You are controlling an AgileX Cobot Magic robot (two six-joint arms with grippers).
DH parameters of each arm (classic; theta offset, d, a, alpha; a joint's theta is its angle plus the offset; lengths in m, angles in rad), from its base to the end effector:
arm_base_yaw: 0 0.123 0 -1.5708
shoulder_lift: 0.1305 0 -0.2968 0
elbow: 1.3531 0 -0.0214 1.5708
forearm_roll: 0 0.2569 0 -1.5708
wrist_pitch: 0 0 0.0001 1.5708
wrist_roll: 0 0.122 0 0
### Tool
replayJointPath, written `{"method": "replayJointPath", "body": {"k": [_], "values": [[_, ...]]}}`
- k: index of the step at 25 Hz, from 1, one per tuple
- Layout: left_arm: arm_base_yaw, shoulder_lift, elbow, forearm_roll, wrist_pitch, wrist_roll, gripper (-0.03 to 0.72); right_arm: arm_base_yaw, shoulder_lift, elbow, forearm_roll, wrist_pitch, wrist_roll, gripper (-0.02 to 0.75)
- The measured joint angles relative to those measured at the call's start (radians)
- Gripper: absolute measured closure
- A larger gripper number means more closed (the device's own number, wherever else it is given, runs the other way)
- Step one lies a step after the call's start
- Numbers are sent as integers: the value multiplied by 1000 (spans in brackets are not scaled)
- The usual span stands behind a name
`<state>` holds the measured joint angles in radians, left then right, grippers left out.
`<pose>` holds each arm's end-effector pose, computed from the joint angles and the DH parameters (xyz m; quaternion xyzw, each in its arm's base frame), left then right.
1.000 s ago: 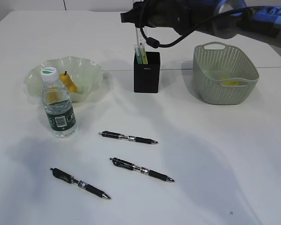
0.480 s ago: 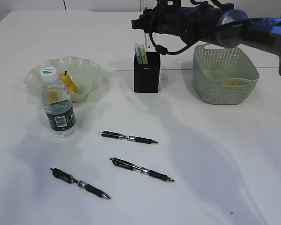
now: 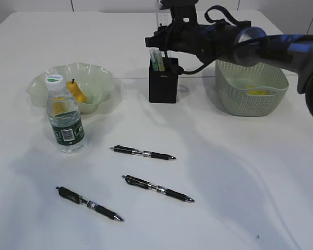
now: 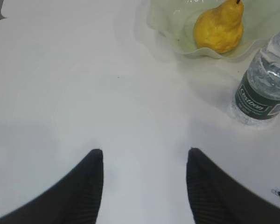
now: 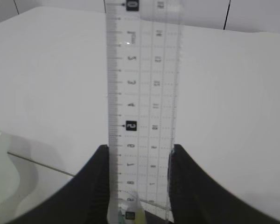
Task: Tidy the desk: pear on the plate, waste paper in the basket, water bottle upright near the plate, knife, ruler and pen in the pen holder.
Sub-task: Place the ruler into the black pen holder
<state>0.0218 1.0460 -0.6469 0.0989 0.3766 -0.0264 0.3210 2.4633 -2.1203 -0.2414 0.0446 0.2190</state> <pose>0.2311 0.0095 0.2612 0.0120 0.9037 0.0351 0.4265 0.5924 0.1956 0.1972 -0.1343 0.7933 0.0842 0.5879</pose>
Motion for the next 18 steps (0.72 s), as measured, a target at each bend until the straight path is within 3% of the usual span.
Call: {"method": "replayJointPath", "body": {"k": [18], "values": [[0,0,0,0,-6,0,286,-1,19,0,0,-10,0,465]]}}
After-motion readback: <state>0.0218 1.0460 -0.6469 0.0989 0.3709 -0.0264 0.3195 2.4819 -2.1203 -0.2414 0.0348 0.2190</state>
